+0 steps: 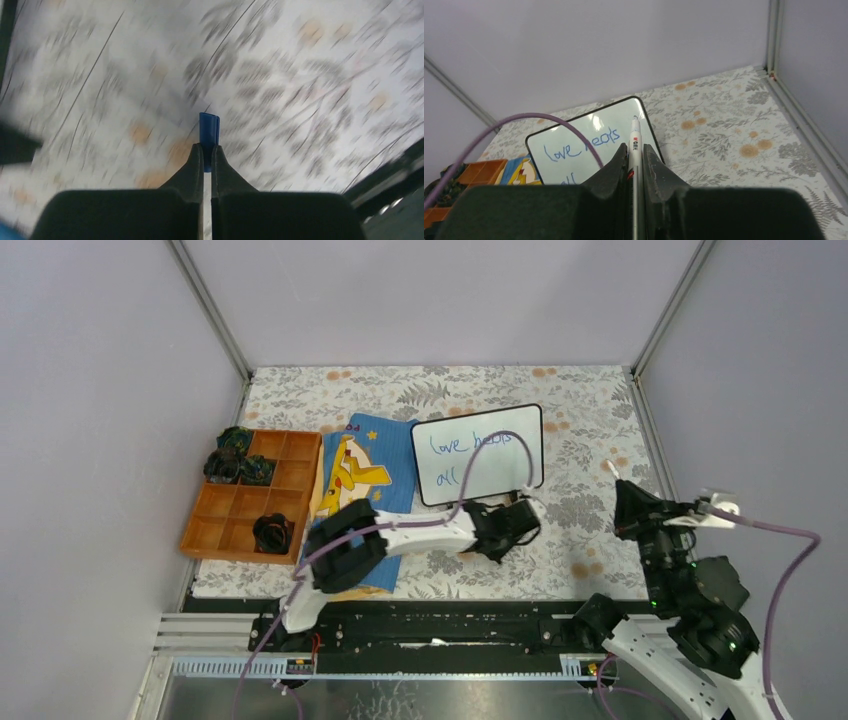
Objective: Write a sentence on the whiteboard
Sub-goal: Close the whiteboard marker at the center of the board.
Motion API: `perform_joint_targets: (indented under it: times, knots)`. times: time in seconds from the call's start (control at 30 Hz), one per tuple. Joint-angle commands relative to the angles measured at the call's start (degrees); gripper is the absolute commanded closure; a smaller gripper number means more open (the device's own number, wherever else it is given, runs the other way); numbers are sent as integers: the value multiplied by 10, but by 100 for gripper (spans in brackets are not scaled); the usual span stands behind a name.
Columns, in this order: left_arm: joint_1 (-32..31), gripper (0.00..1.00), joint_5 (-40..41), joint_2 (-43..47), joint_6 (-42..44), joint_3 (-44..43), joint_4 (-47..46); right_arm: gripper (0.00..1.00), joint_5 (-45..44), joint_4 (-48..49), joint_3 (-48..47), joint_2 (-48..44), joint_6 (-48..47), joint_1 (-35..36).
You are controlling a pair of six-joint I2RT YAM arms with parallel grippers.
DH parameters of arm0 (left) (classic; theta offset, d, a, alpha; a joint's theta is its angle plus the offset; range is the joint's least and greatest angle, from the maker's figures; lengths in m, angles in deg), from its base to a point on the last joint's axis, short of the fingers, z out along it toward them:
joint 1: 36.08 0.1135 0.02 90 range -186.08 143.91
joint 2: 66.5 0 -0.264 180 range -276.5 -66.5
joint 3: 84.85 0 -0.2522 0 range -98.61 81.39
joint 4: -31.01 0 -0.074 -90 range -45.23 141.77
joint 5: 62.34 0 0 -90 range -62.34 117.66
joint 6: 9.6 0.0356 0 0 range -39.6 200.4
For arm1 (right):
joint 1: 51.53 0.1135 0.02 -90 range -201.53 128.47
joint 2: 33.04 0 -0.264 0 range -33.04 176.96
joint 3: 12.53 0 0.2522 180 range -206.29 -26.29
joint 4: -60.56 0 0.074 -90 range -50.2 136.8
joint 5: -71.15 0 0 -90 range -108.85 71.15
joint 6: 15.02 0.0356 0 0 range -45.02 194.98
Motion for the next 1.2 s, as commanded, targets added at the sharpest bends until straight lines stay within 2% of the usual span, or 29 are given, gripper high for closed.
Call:
perform_joint_targets:
  times: [0.0, 0.13, 0.27, 0.57, 1.17]
  knots:
    - [-1, 100, 66, 143, -76, 157, -51, 100, 62, 25, 34, 32, 58, -2]
    - [-3, 100, 87, 234, -138, 283, -65, 100, 108, 63, 64, 65, 87, -2]
    - [-3, 100, 85, 269, -181, 342, -78, 100, 137, 95, 83, 101, 103, -2]
    - [-4, 97, 76, 229, -174, 314, -68, 100, 146, 107, 94, 127, 108, -2]
    - [-3, 64, 56, 187, -132, 266, -18, 100, 121, 88, 91, 103, 95, -2]
